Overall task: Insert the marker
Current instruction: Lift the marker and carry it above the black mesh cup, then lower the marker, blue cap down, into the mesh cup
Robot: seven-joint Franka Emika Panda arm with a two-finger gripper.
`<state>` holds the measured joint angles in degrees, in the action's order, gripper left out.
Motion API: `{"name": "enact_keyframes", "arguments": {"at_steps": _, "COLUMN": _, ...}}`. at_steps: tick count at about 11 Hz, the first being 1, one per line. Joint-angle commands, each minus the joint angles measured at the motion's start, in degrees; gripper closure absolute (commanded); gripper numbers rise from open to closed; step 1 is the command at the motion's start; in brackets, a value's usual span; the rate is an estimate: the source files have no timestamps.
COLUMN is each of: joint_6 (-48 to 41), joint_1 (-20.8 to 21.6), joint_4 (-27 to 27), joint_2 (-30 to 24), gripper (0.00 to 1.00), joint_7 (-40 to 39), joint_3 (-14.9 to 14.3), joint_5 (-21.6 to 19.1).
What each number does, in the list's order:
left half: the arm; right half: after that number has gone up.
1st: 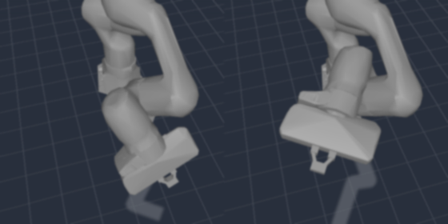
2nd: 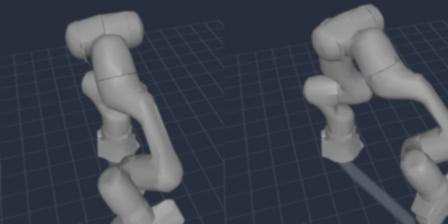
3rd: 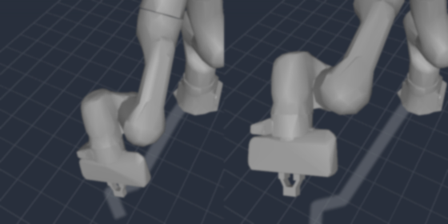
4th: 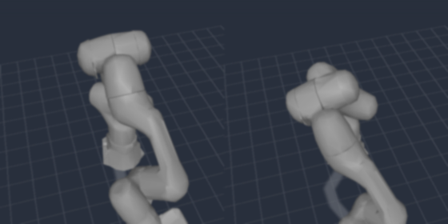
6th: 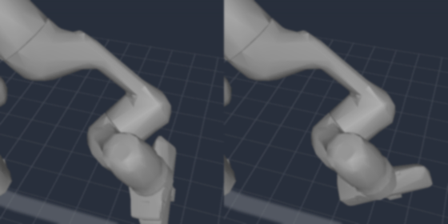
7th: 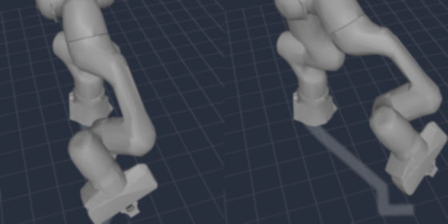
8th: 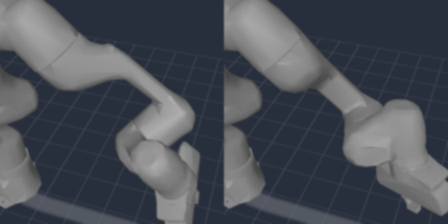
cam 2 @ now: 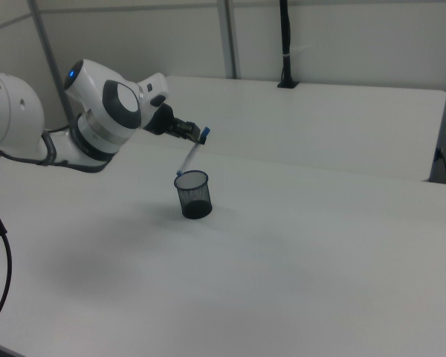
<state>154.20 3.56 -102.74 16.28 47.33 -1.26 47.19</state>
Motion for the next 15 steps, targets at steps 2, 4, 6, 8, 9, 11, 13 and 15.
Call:
{"name": "enact_keyframes", "arguments": {"at_steps": 2, "joint_6": 2.6, "joint_1": 0.0, "joint_4": -0.1, "joint_2": 3.5, "gripper": 0.83, "joint_7": 15.3, "joint_3": 0.3, "joint_5": 11.9}}
{"name": "enact_keyframes", "arguments": {"at_steps": 4, "joint_6": 2.9, "joint_1": 0.3, "joint_4": 1.0, "joint_2": 4.5, "gripper": 0.83, "joint_7": 18.2, "joint_3": 0.4, "joint_5": 12.7}}
{"name": "enact_keyframes", "arguments": {"at_steps": 6, "joint_6": 2.9, "joint_1": 0.2, "joint_4": 1.7, "joint_2": 4.8, "gripper": 0.83, "joint_7": 18.3, "joint_3": 0.5, "joint_5": 12.8}}
{"name": "enact_keyframes", "arguments": {"at_steps": 8, "joint_6": 2.9, "joint_1": 0.1, "joint_4": 2.7, "joint_2": 5.2, "gripper": 0.83, "joint_7": 18.3, "joint_3": 0.5, "joint_5": 12.8}}
{"name": "enact_keyframes", "arguments": {"at_steps": 9, "joint_6": 2.9, "joint_1": 0.1, "joint_4": 3.9, "joint_2": 6.6, "gripper": 0.83, "joint_7": 18.3, "joint_3": 0.5, "joint_5": 12.9}}
{"name": "enact_keyframes", "arguments": {"at_steps": 11, "joint_6": 3.1, "joint_1": 0.0, "joint_4": 4.8, "joint_2": 8.8, "gripper": 0.83, "joint_7": 18.3, "joint_3": 0.4, "joint_5": 15.2}}
{"name": "enact_keyframes", "arguments": {"at_steps": 13, "joint_6": 4.8, "joint_1": -0.2, "joint_4": 5.3, "joint_2": 9.4, "gripper": 0.83, "joint_7": 18.4, "joint_3": 0.5, "joint_5": 15.9}}
{"name": "enact_keyframes", "arguments": {"at_steps": 15, "joint_6": 4.9, "joint_1": 0.0, "joint_4": 6.1, "joint_2": 9.4, "gripper": 0.79, "joint_7": 18.7, "joint_3": 0.5, "joint_5": 15.9}}
